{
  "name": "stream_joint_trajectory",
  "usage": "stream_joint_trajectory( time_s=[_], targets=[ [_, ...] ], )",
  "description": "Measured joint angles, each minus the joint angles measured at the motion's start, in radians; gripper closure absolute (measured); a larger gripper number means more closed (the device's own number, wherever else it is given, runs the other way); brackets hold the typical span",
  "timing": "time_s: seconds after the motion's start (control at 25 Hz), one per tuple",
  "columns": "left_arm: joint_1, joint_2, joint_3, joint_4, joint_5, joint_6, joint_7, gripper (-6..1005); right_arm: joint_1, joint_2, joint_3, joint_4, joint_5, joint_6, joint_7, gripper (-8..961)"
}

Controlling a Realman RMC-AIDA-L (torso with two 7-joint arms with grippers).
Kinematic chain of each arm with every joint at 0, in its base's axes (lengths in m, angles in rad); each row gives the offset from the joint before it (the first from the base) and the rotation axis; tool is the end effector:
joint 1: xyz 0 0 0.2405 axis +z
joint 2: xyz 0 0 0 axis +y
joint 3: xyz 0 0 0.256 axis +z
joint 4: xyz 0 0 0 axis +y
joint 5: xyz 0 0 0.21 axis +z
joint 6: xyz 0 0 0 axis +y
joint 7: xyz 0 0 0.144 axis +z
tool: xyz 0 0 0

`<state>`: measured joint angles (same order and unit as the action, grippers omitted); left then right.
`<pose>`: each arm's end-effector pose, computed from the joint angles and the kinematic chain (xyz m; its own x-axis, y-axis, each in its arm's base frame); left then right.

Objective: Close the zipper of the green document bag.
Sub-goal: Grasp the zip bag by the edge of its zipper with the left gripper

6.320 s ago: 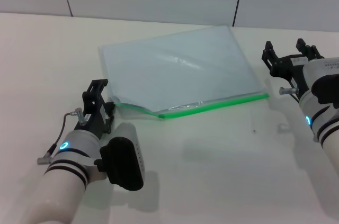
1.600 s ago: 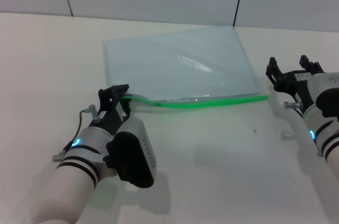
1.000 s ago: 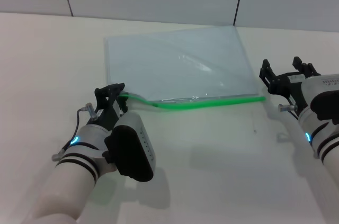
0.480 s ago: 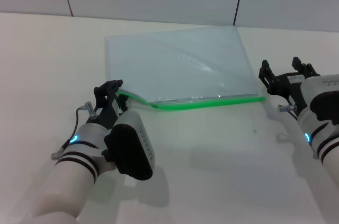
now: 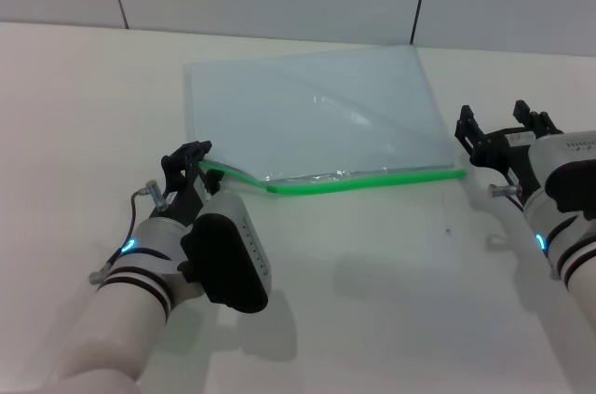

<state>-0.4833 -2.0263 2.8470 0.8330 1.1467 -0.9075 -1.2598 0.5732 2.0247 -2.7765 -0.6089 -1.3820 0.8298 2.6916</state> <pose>-0.2603 0.3105 -0.1117 0.9135 0.0254 -0.4060 -0.3734 -0.3438 -0.8616 0.2674 0.3563 -0.0875 0.7351 -0.2277 -0.6386 -0.6754 -0.1632 -0.7192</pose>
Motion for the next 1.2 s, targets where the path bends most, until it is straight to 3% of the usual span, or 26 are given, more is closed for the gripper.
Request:
stream_joint_trajectory(
  time_s=[0.48,1.2],
  targets=[
    [-0.021,-0.001,0.002,-0.002,-0.073,0.000,0.013,484,0.002,0.000,0.000,0.000,0.000,0.000,-0.002,204],
    [-0.024,-0.003,0.004,-0.004,-0.079,-0.008,0.056,428,0.004,0.000,-0.003,-0.002,0.000,0.000,-0.005,204]
  ],
)
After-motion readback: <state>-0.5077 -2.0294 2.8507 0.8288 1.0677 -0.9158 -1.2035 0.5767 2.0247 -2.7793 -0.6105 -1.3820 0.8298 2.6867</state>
